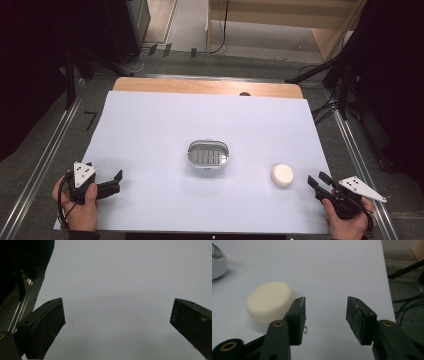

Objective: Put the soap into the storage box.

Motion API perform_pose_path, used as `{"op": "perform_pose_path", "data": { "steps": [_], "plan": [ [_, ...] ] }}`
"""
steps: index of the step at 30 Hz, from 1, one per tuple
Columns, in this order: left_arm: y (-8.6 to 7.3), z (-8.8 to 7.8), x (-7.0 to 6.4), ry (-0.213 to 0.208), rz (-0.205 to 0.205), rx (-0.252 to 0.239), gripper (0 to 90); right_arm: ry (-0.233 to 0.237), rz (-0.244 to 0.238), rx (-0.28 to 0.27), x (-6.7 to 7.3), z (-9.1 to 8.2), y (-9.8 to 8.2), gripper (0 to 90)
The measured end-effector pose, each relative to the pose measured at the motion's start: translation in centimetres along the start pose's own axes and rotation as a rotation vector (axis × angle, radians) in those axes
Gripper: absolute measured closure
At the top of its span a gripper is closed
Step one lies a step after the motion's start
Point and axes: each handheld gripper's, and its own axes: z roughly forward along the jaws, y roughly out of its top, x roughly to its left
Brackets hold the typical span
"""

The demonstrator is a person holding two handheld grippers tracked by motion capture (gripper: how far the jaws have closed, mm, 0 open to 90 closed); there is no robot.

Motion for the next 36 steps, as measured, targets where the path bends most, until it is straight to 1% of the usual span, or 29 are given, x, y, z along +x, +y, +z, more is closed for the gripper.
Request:
{"op": "perform_pose_path", "data": {
  "steps": [1, 2, 3, 4, 5, 7, 8, 9, 10, 11, 12, 13, 14, 15, 17, 19, 20, 21, 23, 26, 27, 28, 30, 33, 36],
  "plan": [
    [0.0, 0.0, 0.0, 0.003, 0.0, 0.001, 0.2, 0.034, -0.012, 0.015, -0.2, 0.1, 0.3, 54.3],
    [0.0, 0.0, 0.0, 0.004, 0.001, -0.001, 0.2, 0.064, -0.023, 0.027, -0.2, 0.3, 0.5, 54.8],
    [0.0, -0.1, 0.0, 0.005, -0.001, -0.002, 0.2, 0.072, -0.039, 0.042, -0.2, 0.4, 0.7, 55.6],
    [0.0, -0.1, 0.0, 0.006, -0.004, -0.005, 0.2, 0.057, -0.052, 0.051, -0.1, 0.6, 0.7, 54.6],
    [0.0, -0.1, 0.0, 0.005, -0.005, -0.007, 0.2, 0.055, -0.051, 0.051, 0.0, 0.7, 0.8, 54.5],
    [0.0, -0.1, 0.0, 0.006, -0.004, -0.007, 0.2, 0.086, -0.026, 0.063, 0.1, 0.7, 1.0, 49.7],
    [0.0, -0.1, 0.0, 0.006, -0.004, -0.007, 0.2, 0.117, -0.001, 0.078, 0.0, 0.7, 1.2, 49.5],
    [0.0, -0.1, 0.0, 0.006, -0.004, -0.007, 0.2, 0.159, 0.029, 0.099, 0.0, 0.7, 1.4, 47.3],
    [0.0, -0.1, 0.0, 0.007, -0.004, -0.007, 0.2, 0.199, 0.044, 0.121, 0.0, 0.6, 1.5, 38.8],
    [0.0, -0.1, 0.0, 0.007, -0.004, -0.006, 0.2, 0.231, 0.022, 0.138, 0.1, 0.6, 1.5, 29.9],
    [0.0, -0.1, 0.0, 0.005, -0.005, -0.008, 0.2, 0.25, 0.007, 0.158, 0.2, 0.7, 1.6, 26.8],
    [-0.1, -0.1, 0.0, 0.004, -0.006, -0.01, 0.2, 0.257, -0.004, 0.177, 0.4, 0.7, 1.6, 25.1],
    [-0.1, -0.1, 0.0, 0.004, -0.007, -0.011, 0.2, 0.265, -0.022, 0.2, 0.6, 0.8, 1.8, 21.4],
    [-0.1, -0.1, 0.0, 0.004, -0.007, -0.011, 0.2, 0.254, -0.04, 0.22, 0.9, 0.9, 2.1, 19.0],
    [-0.1, -0.1, 0.0, 0.004, -0.005, -0.009, 0.2, 0.206, -0.077, 0.248, 1.6, 0.9, 2.8, 17.9],
    [-0.1, -0.1, 0.0, 0.004, -0.006, -0.012, 0.2, 0.186, -0.102, 0.26, 2.0, 1.1, 3.5, 16.9],
    [-0.1, -0.1, 0.0, 0.004, -0.006, -0.012, 0.2, 0.168, -0.112, 0.272, 2.2, 1.2, 3.8, 16.7],
    [-0.1, -0.1, 0.0, 0.005, -0.008, -0.013, 0.2, 0.161, -0.126, 0.289, 2.3, 1.4, 4.0, 16.6],
    [-0.1, -0.1, 0.0, 0.005, -0.007, -0.012, 0.2, 0.144, -0.126, 0.318, 2.6, 1.6, 4.3, 16.7],
    [0.0, -0.1, -0.1, 0.007, -0.001, -0.008, 0.2, 0.143, -0.121, 0.353, 3.0, 1.8, 4.7, 16.5],
    [0.0, -0.1, -0.1, 0.007, -0.001, -0.008, 0.2, 0.13, -0.122, 0.369, 3.2, 1.9, 4.8, 16.2],
    [-0.1, -0.1, -0.1, 0.006, 0.0, -0.009, 0.2, 0.13, -0.129, 0.378, 3.2, 2.0, 4.9, 15.9],
    [-0.1, -0.1, -0.1, 0.006, -0.002, -0.011, 0.2, 0.128, -0.125, 0.402, 3.4, 2.3, 5.1, 14.0],
    [-0.1, -0.1, -0.1, 0.006, -0.001, -0.01, 0.2, 0.104, -0.142, 0.43, 3.8, 2.8, 5.6, 13.9],
    [-0.1, -0.1, -0.1, 0.006, -0.001, -0.01, 0.2, 0.104, -0.151, 0.457, 4.2, 3.4, 6.0, 13.6]
  ]
}}
